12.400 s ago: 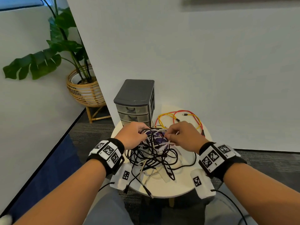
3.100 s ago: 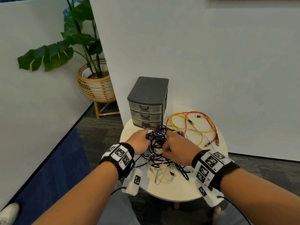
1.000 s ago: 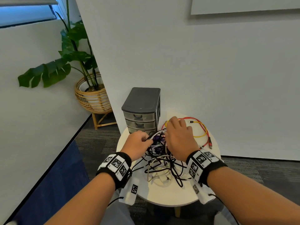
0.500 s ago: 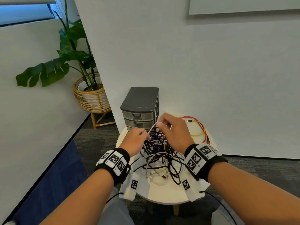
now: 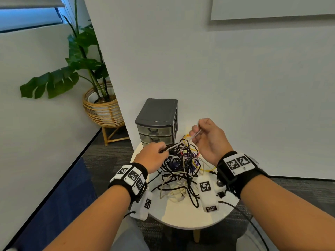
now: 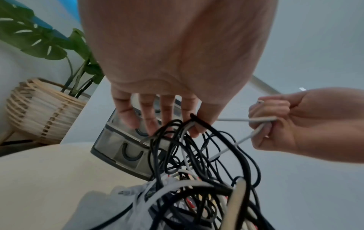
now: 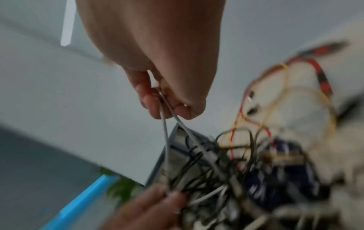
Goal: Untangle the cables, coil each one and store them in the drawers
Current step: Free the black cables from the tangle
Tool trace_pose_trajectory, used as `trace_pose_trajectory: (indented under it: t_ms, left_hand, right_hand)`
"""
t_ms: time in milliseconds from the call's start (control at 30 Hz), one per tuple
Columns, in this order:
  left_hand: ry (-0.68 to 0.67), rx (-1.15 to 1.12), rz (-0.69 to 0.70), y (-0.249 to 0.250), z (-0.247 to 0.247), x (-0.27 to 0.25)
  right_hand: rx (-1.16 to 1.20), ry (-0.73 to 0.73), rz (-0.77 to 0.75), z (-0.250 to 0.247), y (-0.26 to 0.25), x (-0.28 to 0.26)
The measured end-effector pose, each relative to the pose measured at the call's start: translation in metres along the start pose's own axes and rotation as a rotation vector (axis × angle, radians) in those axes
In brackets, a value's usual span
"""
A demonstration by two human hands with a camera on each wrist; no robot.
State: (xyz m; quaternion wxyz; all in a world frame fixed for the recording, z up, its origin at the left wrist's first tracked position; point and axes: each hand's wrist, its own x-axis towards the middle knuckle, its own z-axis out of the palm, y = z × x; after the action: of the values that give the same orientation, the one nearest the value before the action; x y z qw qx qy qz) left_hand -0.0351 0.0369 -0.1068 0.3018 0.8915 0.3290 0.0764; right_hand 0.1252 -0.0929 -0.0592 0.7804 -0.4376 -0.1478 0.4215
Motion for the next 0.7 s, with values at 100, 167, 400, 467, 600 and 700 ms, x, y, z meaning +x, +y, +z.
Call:
trace_pose_trajectory:
  t_ms: [100,167,400,467,600,700]
  left_hand:
    - [0.048,0.037,0.047,0.005,-0.001,-0.002]
    - [0.117,0.014,0.087,0.006,-0.003,-0.003]
    - [0.195,-0.075,0.172,0.024,-0.009,-0.010]
    - [0.178,-0.142,0.172,0.024,-0.012,-0.013]
    - [0.095,-0.138,0.151,0.019,-0.012,-0.016]
    - [0.089,-0.134,0.123,0.016,-0.008,-0.014]
  right_hand:
    - [-0.256,0.019,-0.029,0.000,-0.001,0.000]
    - [-0.789,-0.091,-0.151,-0.002,-0.004,-0.002]
    - [-1.732,-0.559,-0.310,0.010,0.007,-0.006]
    - [-1.533,-0.554,-0.319,0.011,0.002,-0.003]
    - [-1.035,-0.522,-0.316,0.025,-0.023,-0.009]
    - [-0.735,-0.430,-0.288,0.036,-0.046,-0.014]
